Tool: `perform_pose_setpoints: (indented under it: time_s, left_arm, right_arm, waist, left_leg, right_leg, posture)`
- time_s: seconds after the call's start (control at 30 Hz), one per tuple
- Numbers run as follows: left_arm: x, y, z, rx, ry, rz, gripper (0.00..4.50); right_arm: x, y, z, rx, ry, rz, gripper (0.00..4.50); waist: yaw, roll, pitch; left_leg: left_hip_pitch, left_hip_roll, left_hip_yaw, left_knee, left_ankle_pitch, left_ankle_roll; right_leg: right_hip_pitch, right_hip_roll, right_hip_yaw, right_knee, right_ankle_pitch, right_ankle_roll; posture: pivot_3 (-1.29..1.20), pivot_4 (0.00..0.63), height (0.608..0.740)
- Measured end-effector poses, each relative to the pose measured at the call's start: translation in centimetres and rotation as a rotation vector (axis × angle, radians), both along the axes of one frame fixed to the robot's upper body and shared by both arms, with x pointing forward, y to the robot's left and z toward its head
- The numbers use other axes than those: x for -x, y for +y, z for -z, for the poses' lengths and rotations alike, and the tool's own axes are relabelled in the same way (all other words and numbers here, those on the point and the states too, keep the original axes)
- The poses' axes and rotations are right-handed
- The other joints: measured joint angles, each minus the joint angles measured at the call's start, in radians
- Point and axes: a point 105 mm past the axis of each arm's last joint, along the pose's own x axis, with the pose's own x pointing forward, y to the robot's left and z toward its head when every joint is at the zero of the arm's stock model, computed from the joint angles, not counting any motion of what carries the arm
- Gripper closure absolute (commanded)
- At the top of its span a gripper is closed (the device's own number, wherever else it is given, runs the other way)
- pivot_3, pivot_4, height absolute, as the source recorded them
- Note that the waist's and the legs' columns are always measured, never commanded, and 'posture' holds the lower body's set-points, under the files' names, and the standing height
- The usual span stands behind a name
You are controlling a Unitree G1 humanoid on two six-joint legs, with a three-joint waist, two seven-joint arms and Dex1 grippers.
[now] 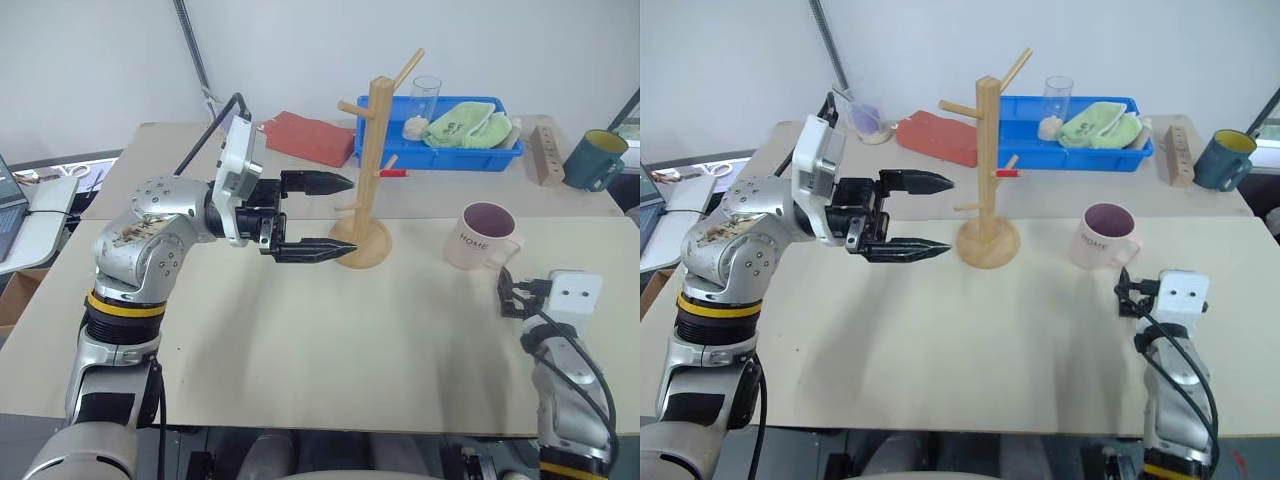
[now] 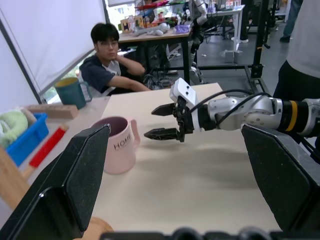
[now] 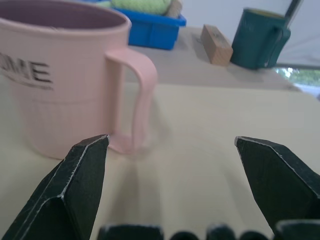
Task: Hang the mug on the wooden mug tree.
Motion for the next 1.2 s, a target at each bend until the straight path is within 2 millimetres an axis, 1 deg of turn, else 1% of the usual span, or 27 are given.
perform_pose_setpoints:
  time_s: [0.1, 0.3, 0.6, 0.73, 0.87, 1.03, 1.17, 1.2]
  left_arm:
    - [-0.1, 0.1, 0.4, -0.005, 0.012, -0.010, 0.00]
    - [-0.2, 0.4, 0.6, -0.018, 0.011, -0.027, 0.00]
    - [-0.1, 0.3, 0.3, -0.009, 0.001, -0.036, 0.00]
    - [-0.1, 0.3, 0.2, -0.008, 0.000, -0.036, 0.00]
    - [-0.2, 0.3, 0.2, -0.011, -0.002, -0.044, 0.00]
    - [-0.3, 0.4, 0.3, -0.012, -0.002, -0.052, 0.00]
    - [-0.3, 0.5, 0.3, -0.016, -0.001, -0.056, 0.00]
    - [-0.2, 0.5, 0.3, -0.016, -0.002, -0.056, 0.00]
  right_arm:
    - [-0.5, -0.1, 0.1, -0.010, -0.005, 0.004, 0.03]
    - [-1.4, -0.2, 0.2, -0.024, -0.016, 0.001, 0.03]
    - [-3.1, -0.8, 0.7, -0.032, -0.013, 0.004, 0.03]
    - [-3.8, -0.6, 0.9, -0.033, -0.013, -0.009, 0.03]
    - [-4.4, -0.1, 1.0, -0.025, -0.019, -0.037, 1.17]
    - [-4.6, 0.6, 1.0, -0.004, -0.026, -0.069, 2.88]
    - [-4.7, 0.7, 0.9, 0.003, -0.033, -0.075, 4.29]
    - [-4.6, 0.6, 0.8, 0.006, -0.037, -0.075, 4.48]
  waist:
    - [-0.002, 0.001, 0.000]
    - [-0.003, 0.003, -0.001]
    - [-0.005, 0.004, -0.003]
    - [-0.006, 0.005, -0.003]
    - [-0.007, 0.005, -0.003]
    - [-0.006, 0.006, -0.003]
    - [-0.006, 0.006, -0.004]
    - [-0.006, 0.006, -0.004]
  left_leg:
    - [0.000, 0.000, 0.000, 0.000, 0.000, 0.000]
    - [0.000, 0.000, 0.000, 0.000, 0.000, 0.000]
    - [0.000, 0.000, 0.001, 0.000, 0.000, 0.000]
    - [0.000, 0.000, 0.001, 0.000, 0.000, 0.000]
    - [0.000, 0.000, 0.001, 0.000, 0.000, 0.000]
    - [0.000, 0.000, 0.001, 0.000, 0.000, 0.000]
    - [0.000, 0.000, 0.001, 0.000, 0.000, 0.000]
    - [0.000, 0.000, 0.001, 0.000, 0.000, 0.000]
  right_leg:
    - [0.000, 0.000, 0.000, 0.000, 0.000, 0.000]
    - [0.000, 0.000, 0.000, 0.000, 0.000, 0.000]
    - [0.000, 0.000, 0.001, 0.000, 0.000, 0.000]
    - [0.000, 0.000, 0.002, 0.000, 0.000, 0.000]
    - [0.000, 0.000, 0.002, 0.000, 0.000, 0.000]
    - [0.000, 0.000, 0.002, 0.000, 0.000, 0.000]
    - [0.000, 0.000, 0.002, 0.000, 0.000, 0.000]
    - [0.000, 0.000, 0.002, 0.000, 0.000, 0.000]
  posture:
    - [0.00, 0.150, 0.740]
    - [0.00, 0.150, 0.740]
    - [0.00, 0.150, 0.740]
    - [0.00, 0.150, 0.740]
    - [0.00, 0.150, 0.740]
    - [0.00, 0.150, 0.740]
    - [0.00, 0.150, 0.740]
    - [0.00, 0.150, 0.740]
